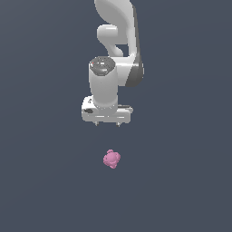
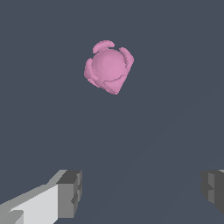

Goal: Pick up the object and move it to a goal position.

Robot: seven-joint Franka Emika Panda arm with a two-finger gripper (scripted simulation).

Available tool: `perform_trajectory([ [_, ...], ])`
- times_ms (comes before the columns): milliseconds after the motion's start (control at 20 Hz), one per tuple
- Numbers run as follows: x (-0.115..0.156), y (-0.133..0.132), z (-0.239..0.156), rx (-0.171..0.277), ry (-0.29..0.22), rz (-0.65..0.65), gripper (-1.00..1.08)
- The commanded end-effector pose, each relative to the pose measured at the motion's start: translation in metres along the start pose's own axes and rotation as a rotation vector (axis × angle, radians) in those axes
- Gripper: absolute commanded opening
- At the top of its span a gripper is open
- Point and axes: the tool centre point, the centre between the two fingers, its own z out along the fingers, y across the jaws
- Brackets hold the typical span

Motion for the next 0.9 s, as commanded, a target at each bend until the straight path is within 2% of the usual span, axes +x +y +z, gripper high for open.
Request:
perform_trajectory([
  [0,0.000,0.000,0.000,0.000,0.000,0.000,1.00],
  [450,0.012,-0.028,-0.016,0.023,0.039,-0.040,1.00],
  [850,0.017,-0.027,-0.013,0.023,0.036,-0.017,1.00],
])
